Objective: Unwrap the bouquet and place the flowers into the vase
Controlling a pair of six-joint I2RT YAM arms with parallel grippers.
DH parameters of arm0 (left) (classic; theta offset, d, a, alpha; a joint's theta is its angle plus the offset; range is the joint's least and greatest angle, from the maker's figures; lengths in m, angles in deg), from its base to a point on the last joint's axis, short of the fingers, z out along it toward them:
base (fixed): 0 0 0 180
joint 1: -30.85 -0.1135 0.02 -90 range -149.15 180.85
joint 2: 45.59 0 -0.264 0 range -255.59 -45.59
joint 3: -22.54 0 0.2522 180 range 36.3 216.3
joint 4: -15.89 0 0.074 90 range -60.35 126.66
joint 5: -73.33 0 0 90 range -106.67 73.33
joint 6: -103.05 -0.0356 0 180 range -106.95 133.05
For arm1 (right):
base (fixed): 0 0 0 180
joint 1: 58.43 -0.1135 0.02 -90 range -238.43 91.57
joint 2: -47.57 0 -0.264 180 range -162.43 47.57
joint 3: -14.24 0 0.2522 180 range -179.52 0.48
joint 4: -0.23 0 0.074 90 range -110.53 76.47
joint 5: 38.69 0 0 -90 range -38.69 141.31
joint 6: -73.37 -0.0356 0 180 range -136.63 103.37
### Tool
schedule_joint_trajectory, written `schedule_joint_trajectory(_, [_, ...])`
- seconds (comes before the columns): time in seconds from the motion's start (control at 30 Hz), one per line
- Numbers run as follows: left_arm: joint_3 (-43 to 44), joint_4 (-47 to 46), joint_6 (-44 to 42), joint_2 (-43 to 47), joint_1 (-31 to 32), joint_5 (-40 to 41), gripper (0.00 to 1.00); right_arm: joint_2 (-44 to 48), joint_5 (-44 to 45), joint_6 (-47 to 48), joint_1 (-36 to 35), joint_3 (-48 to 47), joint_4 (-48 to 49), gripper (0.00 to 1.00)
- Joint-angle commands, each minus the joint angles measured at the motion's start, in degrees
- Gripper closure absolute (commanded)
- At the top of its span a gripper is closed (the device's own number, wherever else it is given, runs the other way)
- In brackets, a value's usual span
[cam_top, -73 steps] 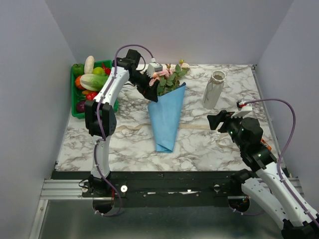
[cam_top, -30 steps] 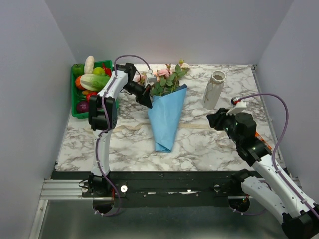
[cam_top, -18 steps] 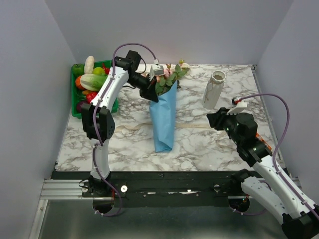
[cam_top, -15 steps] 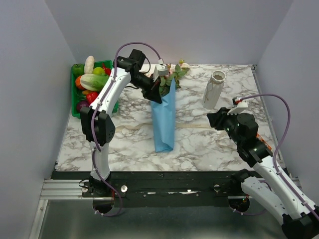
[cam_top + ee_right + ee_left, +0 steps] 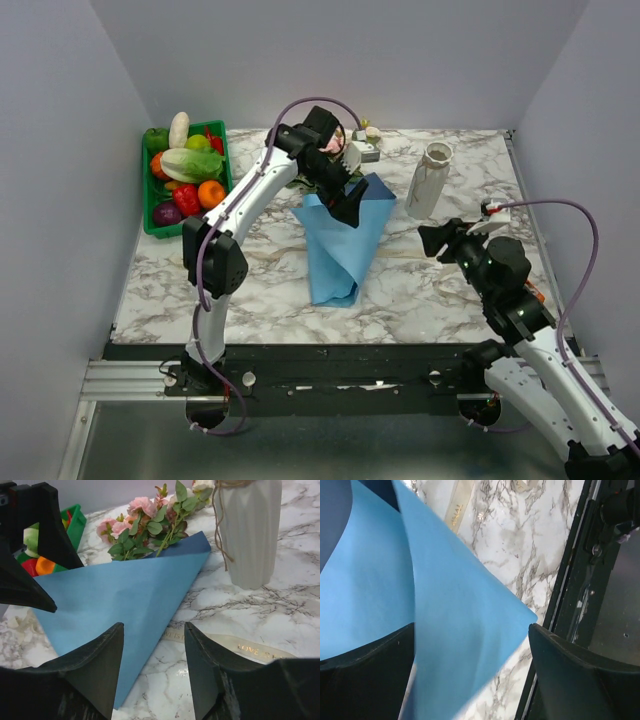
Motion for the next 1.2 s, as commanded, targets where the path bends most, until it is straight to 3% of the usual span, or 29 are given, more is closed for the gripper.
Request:
schedule_joint_trajectory(0.0, [5.9, -1.1, 6.0, -3.8, 2.9, 2.8, 0.01, 2.3, 4.9, -3.4, -0.1, 1.1, -0.9, 0.36])
schedule_joint_trajectory(0.23, [20.1, 5.5, 8.1, -9.9, 6.9, -1.6, 0.01, 4.2, 6.4, -5.8, -0.1, 1.9, -0.9, 0.34])
schedule_joint_trajectory(0.4, [13.3, 1.5, 8.2, -5.8, 7.9, -3.0, 0.01, 6.1, 6.6, -8.5, -0.1, 1.8, -1.2, 0.31])
schedule_joint_trajectory(0.67, [2.3, -2.2, 6.8, 1.1, 6.2, 3.4, 0.01, 5.1, 2.2, -9.2, -0.1, -3.2, -2.9, 0.28])
schedule_joint_trajectory(0.77, [2.4, -2.5, 7.7, 2.4, 6.1, 2.6, 0.01, 5.3, 2.2, -9.0, -0.1, -4.0, -3.0, 0.27])
schedule_joint_trajectory(1.17, [13.1, -6.2, 15.2, -1.6, 11.2, -16.2, 0.01, 9.9, 6.3, -12.2, -0.1, -2.2, -6.1, 0.26])
